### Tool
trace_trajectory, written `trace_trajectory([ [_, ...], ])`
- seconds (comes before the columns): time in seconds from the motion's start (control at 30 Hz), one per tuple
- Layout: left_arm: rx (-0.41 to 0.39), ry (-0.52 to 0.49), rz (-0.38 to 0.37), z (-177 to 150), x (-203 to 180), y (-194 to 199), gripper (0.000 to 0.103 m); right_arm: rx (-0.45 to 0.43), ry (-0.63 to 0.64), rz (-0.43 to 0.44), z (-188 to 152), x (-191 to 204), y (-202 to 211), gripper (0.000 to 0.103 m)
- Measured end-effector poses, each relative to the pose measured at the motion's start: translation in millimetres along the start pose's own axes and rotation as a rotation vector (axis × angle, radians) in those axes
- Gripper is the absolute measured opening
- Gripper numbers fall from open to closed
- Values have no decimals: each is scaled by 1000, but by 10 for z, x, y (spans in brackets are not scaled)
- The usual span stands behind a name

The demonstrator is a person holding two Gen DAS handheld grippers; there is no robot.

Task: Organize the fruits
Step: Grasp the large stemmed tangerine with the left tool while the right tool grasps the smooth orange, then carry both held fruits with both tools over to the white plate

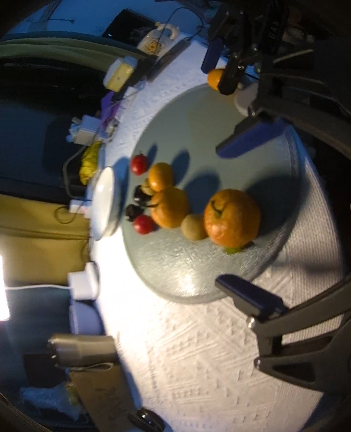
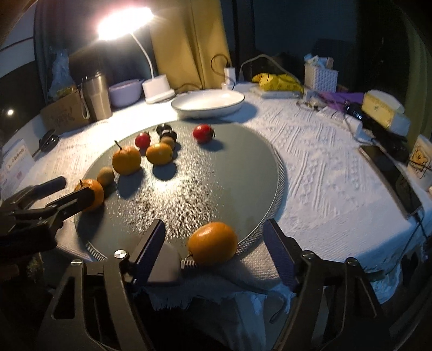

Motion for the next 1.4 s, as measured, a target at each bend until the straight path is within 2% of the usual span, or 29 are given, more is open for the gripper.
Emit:
trace_trajectory([
  [0.07, 20, -2, -10, -33, -11, -42, 70, 17, 0, 11, -33, 10, -43, 66],
  [0.17, 36, -11, -1, -60, -7, -76, 57, 33, 9, 12, -64, 20, -86, 58],
  [0.3, 40, -23, -6, -47, -14, -91, 47, 48, 21, 11, -73, 29, -132, 40],
  [0.47, 45, -33, -21, -13, -50, -92, 46, 50, 35, 21, -56, 30, -148, 40],
  [0.67, 15, -51, -27, 136, -95, -13, 46, 39, 43, 29, 49, 45, -159, 40],
  [1.4, -65, -42, -48, 842, -35, -129, 46, -44, 93, 65, 826, 106, -360, 40],
])
Point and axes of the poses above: each gripper's, at about its wrist camera, not at the fingertips, and y roughly against the way its jaws point, x to its left, z to its top, the point moved 8 cm from there along -y, roughly the way its jaws point, and after that the axes turned 4 degrees about -x, right-handed, at the moved point
